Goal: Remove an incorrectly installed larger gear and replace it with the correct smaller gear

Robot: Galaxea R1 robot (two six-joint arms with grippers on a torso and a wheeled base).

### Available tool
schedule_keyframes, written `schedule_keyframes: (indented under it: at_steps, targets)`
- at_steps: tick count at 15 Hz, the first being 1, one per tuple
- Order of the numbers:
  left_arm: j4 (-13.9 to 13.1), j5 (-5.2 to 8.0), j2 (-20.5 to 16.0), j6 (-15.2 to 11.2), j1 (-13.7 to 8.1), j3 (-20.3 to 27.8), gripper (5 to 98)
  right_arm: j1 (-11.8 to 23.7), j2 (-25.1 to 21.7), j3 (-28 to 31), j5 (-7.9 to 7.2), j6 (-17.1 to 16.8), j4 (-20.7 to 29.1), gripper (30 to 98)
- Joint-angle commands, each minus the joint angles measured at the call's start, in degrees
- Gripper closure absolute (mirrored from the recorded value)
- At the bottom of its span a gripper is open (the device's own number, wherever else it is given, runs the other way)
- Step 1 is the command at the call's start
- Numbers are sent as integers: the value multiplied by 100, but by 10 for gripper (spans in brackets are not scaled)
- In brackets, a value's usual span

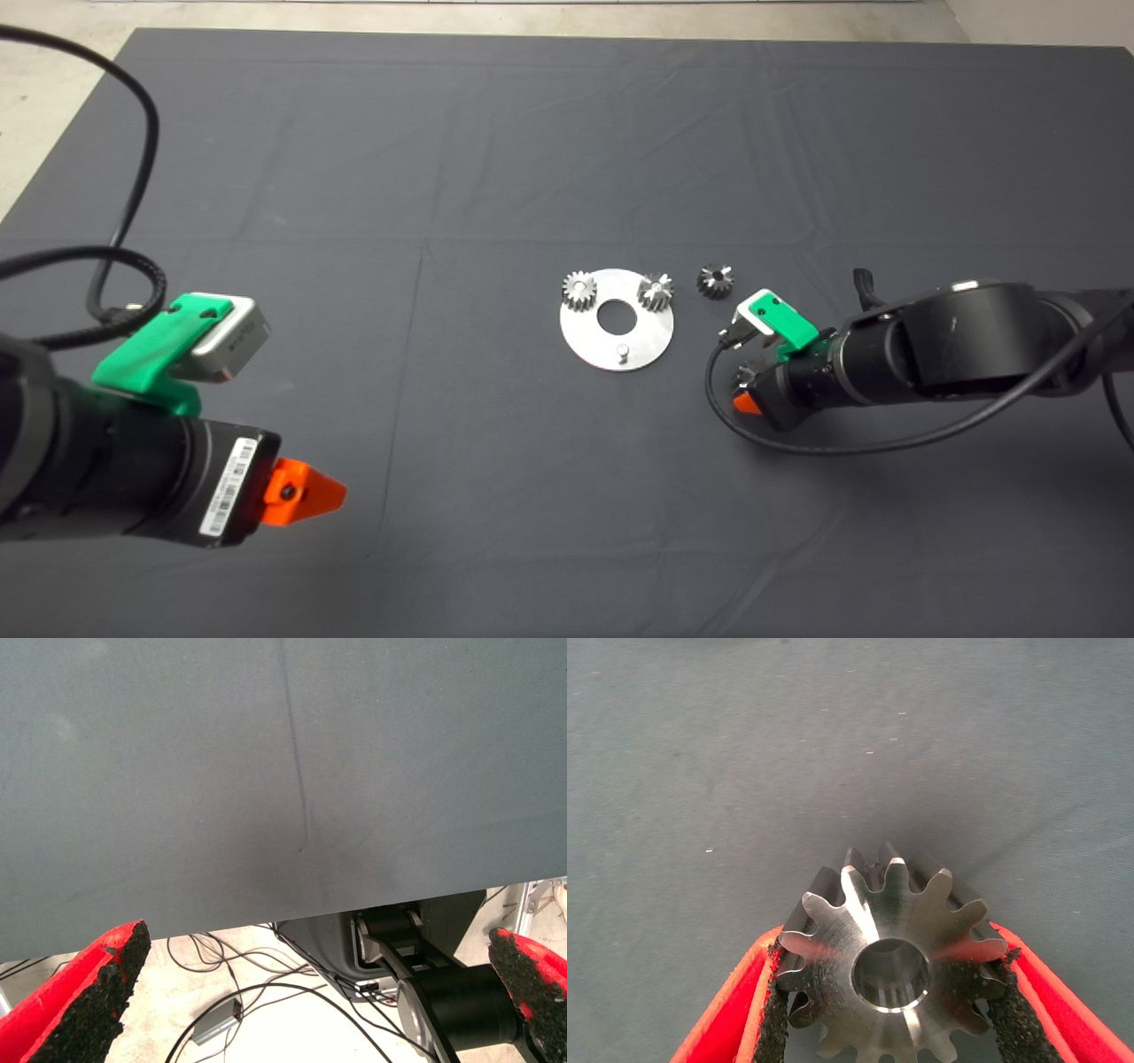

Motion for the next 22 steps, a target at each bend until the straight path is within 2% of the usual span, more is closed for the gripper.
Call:
schedule_keyframes:
  at_steps: [1, 8, 11, 13, 14, 15, 16, 17, 19, 20, 22]
  targets:
    - [-117, 64, 7, -26, -35, 68, 55, 106, -24, 65, 37, -26, -251, 789]
    - [-117, 67, -19, -26, 27, 68, 55, 62, -24, 70, 37, -26, -251, 744]
    - [-117, 81, -19, -17, 35, 63, 55, 123, -46, 52, 37, 0, -251, 704]
    - [-117, 81, -28, -9, 35, 68, 55, 246, -24, -393, 46, -26, -251, 653]
    - [-117, 90, -28, 0, 35, 68, 55, 270, 43, -634, 78, -50, -251, 650]
    - [-117, 180, -28, 0, 35, 68, 55, 301, 133, -800, 81, -149, -251, 650]
    - [-117, 336, -37, -9, 44, 68, 55, 361, 169, -992, 124, -211, -251, 650]
    - [-117, 389, -37, -17, 44, 68, 55, 438, 178, -1154, 299, -218, -251, 649]
    - [-117, 389, -28, -177, 44, 68, 55, 600, 213, -1530, 832, -237, -251, 623]
    - [-117, 389, -28, -237, 44, 68, 55, 728, 213, -1625, 941, -237, -242, 611]
    - [-117, 406, -74, -246, 62, 68, 55, 945, 213, -1644, 986, -237, -198, 586]
